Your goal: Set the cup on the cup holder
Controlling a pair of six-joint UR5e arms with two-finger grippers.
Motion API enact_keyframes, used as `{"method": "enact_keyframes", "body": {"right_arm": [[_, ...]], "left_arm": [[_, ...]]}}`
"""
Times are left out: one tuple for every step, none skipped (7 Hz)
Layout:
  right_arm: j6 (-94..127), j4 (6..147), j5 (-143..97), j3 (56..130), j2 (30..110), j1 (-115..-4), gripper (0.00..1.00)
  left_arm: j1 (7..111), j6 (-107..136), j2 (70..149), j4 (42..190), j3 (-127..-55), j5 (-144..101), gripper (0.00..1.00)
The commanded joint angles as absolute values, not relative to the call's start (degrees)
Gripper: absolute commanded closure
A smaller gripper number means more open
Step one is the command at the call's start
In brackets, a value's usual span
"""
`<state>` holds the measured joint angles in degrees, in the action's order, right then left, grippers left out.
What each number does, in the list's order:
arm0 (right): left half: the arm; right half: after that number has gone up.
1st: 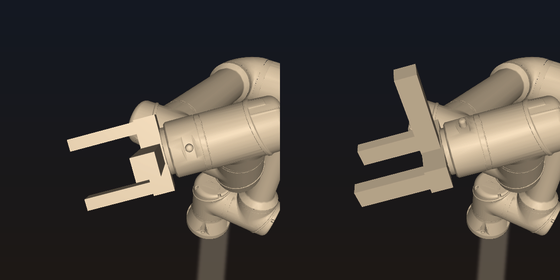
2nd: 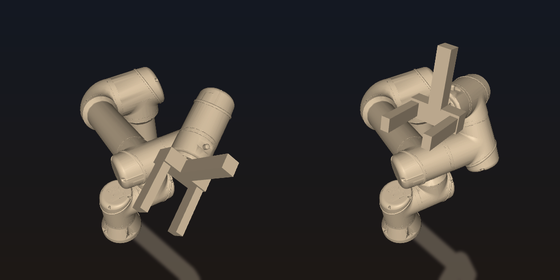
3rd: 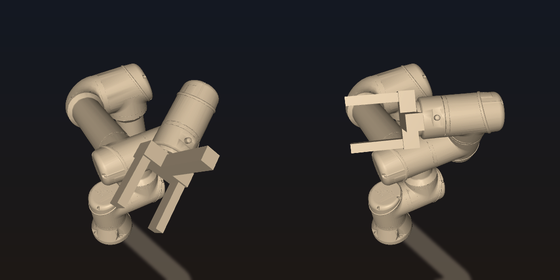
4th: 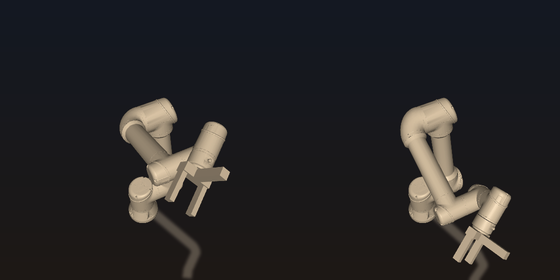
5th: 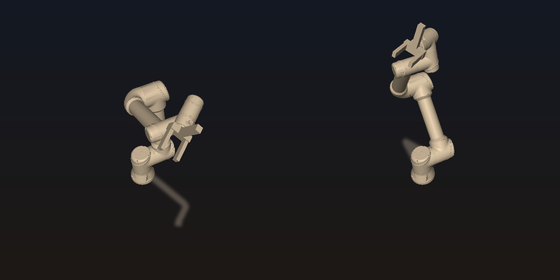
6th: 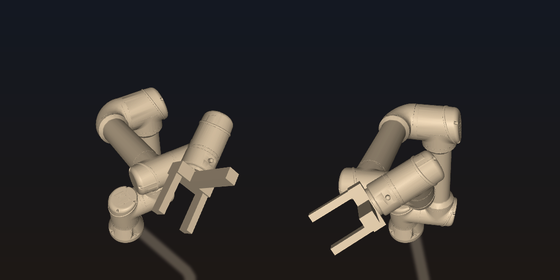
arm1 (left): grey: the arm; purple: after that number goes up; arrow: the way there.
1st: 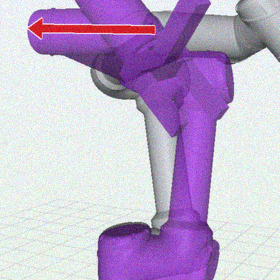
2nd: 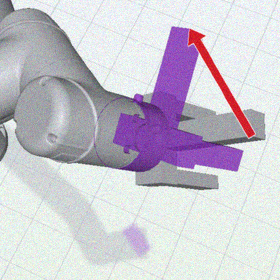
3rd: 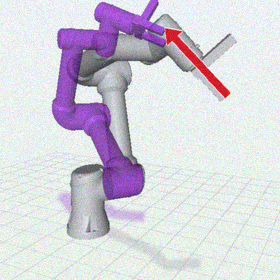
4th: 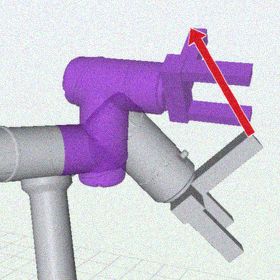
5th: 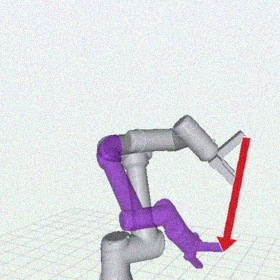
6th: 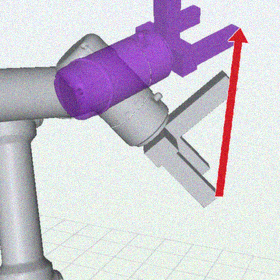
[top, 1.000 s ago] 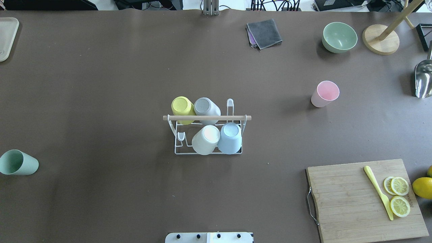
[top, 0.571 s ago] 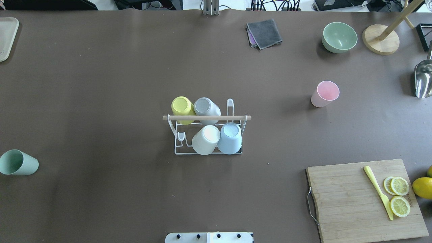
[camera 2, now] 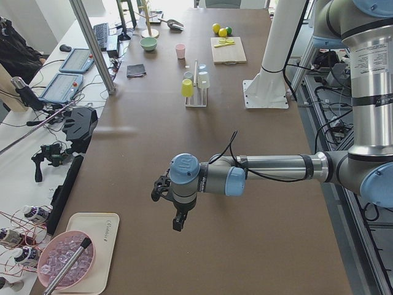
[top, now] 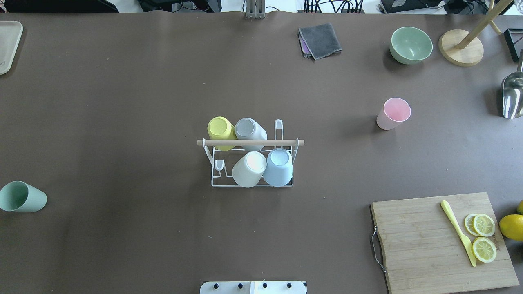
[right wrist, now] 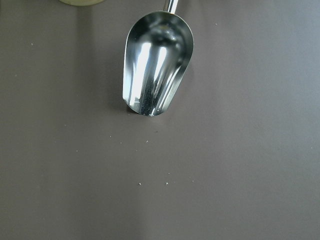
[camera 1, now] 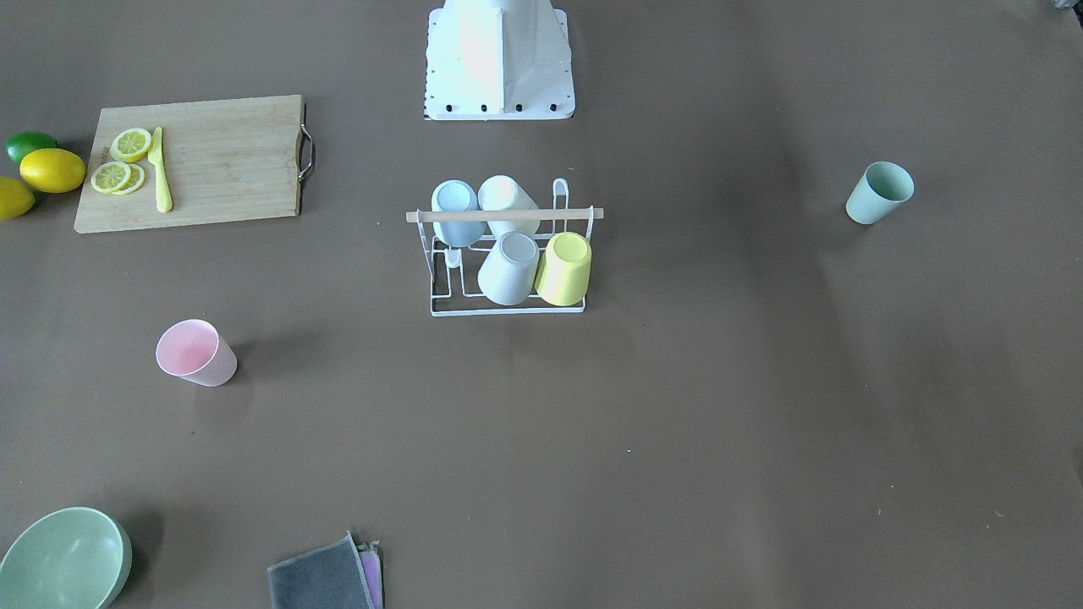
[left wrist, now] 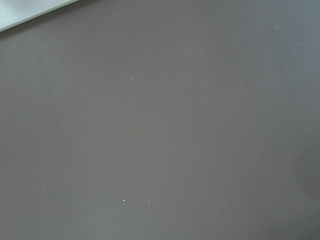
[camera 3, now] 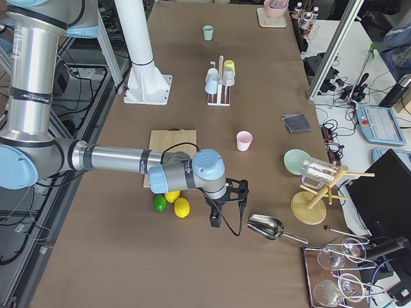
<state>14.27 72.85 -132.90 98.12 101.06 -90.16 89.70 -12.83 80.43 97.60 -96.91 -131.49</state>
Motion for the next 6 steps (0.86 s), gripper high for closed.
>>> {"method": "enact_keyframes", "body": {"right_arm": [[14.3,70.3,-133.2,97.6,100.2,-89.6,0.00],[14.1,70.4,-133.6,98.5,99.5,-88.5,0.00],[14.1,70.3,-134.9,99.8,99.2,-87.8,0.00],[14.1,70.9,-134.6,99.9,95.7,-85.9,0.00],[14.2,70.9,-134.3,99.9,94.6,-84.5,0.00],[14.2,70.9,-133.3,100.1,94.6,-83.3,0.00]], "left_arm": [[89.7,-12.8,80.4,97.6,-96.9,-131.4,0.01],[89.7,-12.8,80.5,97.6,-96.9,-131.2,0.01],[89.6,-12.8,80.6,97.5,-96.6,-131.1,0.01],[89.6,-12.7,80.5,97.6,-96.3,-131.2,0.01],[89.6,-12.7,80.5,97.6,-96.3,-131.2,0.01],[89.6,-12.7,80.6,97.6,-96.4,-131.2,0.01]]}}
